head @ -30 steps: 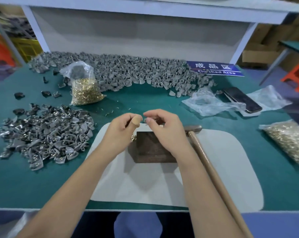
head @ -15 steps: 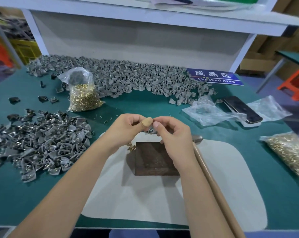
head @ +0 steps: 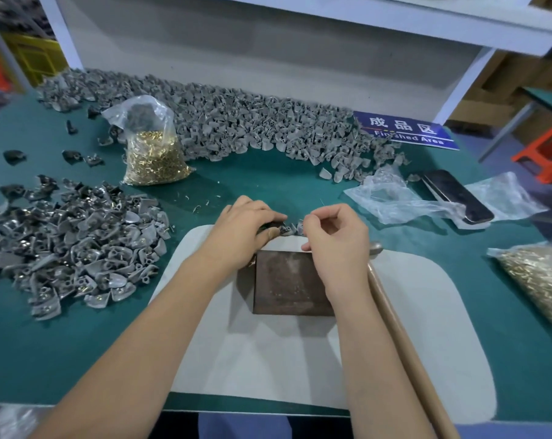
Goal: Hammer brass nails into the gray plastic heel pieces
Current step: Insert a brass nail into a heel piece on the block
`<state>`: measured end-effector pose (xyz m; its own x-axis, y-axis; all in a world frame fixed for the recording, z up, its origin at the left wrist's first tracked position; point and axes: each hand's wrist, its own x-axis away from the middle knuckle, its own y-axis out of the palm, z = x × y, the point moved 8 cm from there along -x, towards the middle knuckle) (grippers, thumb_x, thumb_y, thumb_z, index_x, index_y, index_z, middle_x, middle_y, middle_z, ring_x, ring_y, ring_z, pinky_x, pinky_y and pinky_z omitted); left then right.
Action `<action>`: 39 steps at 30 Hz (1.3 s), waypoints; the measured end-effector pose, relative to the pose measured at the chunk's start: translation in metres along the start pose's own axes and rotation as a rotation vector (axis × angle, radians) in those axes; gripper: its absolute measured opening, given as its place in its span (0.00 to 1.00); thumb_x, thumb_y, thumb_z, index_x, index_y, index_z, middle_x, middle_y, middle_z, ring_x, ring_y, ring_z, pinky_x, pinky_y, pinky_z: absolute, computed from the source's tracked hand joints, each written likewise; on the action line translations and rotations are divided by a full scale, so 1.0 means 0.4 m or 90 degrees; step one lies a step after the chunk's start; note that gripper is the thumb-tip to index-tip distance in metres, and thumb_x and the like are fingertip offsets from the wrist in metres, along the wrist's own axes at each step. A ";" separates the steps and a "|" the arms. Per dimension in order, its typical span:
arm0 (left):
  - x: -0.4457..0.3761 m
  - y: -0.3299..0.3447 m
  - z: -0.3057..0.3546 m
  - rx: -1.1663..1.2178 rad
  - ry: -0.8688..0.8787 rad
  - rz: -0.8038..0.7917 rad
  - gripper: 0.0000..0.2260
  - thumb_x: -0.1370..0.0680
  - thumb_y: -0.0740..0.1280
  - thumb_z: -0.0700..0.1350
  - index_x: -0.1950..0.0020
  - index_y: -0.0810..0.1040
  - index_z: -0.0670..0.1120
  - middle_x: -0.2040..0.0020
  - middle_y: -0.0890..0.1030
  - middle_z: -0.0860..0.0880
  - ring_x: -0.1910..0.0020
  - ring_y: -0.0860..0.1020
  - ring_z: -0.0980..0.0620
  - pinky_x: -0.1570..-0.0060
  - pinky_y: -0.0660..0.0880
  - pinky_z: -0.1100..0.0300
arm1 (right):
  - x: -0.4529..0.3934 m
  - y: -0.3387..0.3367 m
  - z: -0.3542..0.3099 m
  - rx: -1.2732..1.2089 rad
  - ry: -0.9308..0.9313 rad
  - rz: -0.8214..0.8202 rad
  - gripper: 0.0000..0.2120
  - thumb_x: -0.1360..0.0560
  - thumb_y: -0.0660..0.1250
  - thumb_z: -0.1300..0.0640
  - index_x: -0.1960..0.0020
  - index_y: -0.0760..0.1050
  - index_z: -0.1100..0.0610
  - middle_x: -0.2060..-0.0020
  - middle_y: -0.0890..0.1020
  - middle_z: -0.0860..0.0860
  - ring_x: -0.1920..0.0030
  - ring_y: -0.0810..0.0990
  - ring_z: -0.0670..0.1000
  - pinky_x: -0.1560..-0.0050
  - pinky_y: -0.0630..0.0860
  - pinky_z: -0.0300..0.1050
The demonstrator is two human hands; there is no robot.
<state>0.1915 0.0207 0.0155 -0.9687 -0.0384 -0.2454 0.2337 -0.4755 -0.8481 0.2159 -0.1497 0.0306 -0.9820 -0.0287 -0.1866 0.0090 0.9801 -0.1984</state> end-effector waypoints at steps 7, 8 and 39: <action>0.020 -0.013 -0.001 -0.036 -0.017 0.012 0.18 0.17 0.66 0.46 0.27 0.75 0.52 0.40 0.80 0.52 0.38 0.70 0.47 0.38 0.67 0.50 | 0.006 0.004 -0.010 0.011 -0.022 -0.019 0.03 0.30 0.71 0.57 0.60 0.78 0.50 0.67 0.82 0.45 0.66 0.80 0.45 0.60 0.83 0.61; 0.023 -0.021 -0.003 0.000 -0.023 0.039 0.18 0.17 0.65 0.44 0.26 0.74 0.49 0.40 0.79 0.49 0.38 0.71 0.46 0.36 0.67 0.49 | 0.007 0.004 -0.012 0.013 -0.028 -0.023 0.04 0.28 0.72 0.58 0.59 0.79 0.50 0.66 0.82 0.45 0.65 0.80 0.45 0.60 0.83 0.61; 0.068 -0.044 0.026 0.470 -0.038 0.168 0.00 0.18 0.64 0.51 0.49 0.73 0.56 0.62 0.81 0.52 0.64 0.79 0.52 0.61 0.73 0.64 | 0.031 0.027 -0.050 0.000 -0.102 -0.114 0.04 0.21 0.72 0.56 0.53 0.82 0.48 0.59 0.85 0.45 0.59 0.83 0.48 0.53 0.81 0.47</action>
<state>0.1603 0.0190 0.0286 -0.8969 -0.2684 -0.3516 0.3605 -0.9041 -0.2295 0.2000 -0.1357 0.0453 -0.9256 -0.2335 -0.2979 -0.1634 0.9564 -0.2419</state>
